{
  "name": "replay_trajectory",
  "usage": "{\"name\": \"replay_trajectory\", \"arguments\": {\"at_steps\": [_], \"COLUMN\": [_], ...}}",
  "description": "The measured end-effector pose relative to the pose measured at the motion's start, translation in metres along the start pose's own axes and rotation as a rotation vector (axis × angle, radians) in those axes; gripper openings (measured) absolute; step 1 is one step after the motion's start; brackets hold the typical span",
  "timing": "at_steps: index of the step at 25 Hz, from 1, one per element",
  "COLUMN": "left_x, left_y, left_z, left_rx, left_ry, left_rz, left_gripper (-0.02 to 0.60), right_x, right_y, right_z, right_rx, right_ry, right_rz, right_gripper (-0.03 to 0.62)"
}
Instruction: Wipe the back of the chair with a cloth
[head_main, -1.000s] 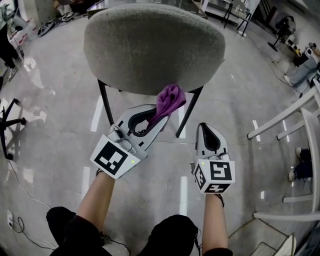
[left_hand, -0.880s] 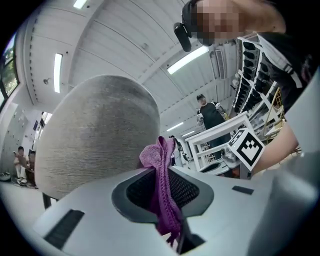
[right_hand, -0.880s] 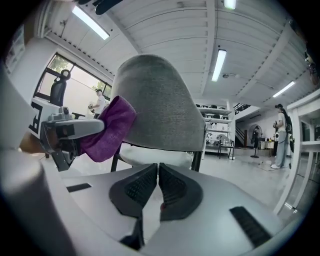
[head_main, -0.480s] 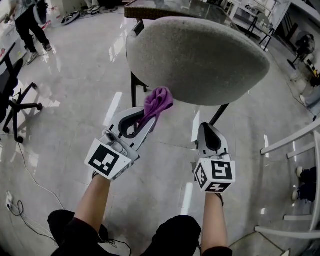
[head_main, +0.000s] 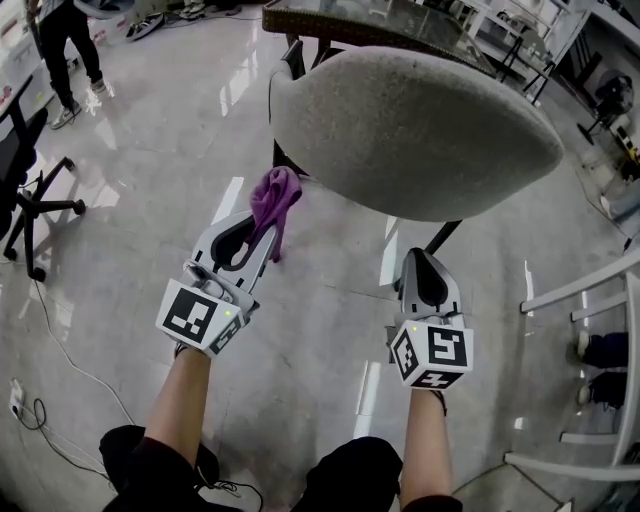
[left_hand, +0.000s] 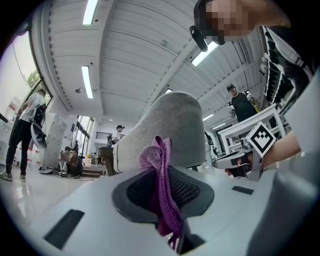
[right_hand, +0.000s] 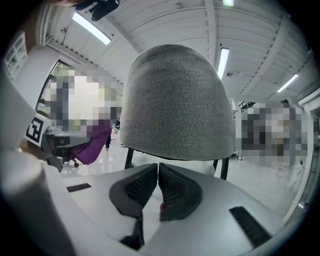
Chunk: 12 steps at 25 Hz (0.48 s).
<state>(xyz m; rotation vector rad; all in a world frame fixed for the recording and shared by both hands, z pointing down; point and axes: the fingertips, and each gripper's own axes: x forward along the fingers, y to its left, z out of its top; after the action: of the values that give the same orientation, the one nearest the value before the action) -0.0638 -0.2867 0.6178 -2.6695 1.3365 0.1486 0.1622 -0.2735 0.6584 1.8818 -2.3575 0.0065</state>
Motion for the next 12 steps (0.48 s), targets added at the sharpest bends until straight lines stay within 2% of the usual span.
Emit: {"name": "replay_trajectory", "arguments": {"at_steps": [5, 12], "left_x": [-0.001, -0.002], "left_y": [0.014, 0.034], "left_z": [0.000, 0.008], "left_rx": [-0.033, -0.031], "left_ry": [0.002, 0.009], "left_rz": [0.020, 0.050], "left_gripper": [0.083, 0.081], "right_x": [0.004, 0.007], "right_y": [0.002, 0.003], "right_z": [0.002, 0.010], "right_rx": [-0.005, 0.000], "right_ry": [0.014, 0.025], "right_rz": [-0.007, -0.017], "right_gripper": [0.028, 0.028]}}
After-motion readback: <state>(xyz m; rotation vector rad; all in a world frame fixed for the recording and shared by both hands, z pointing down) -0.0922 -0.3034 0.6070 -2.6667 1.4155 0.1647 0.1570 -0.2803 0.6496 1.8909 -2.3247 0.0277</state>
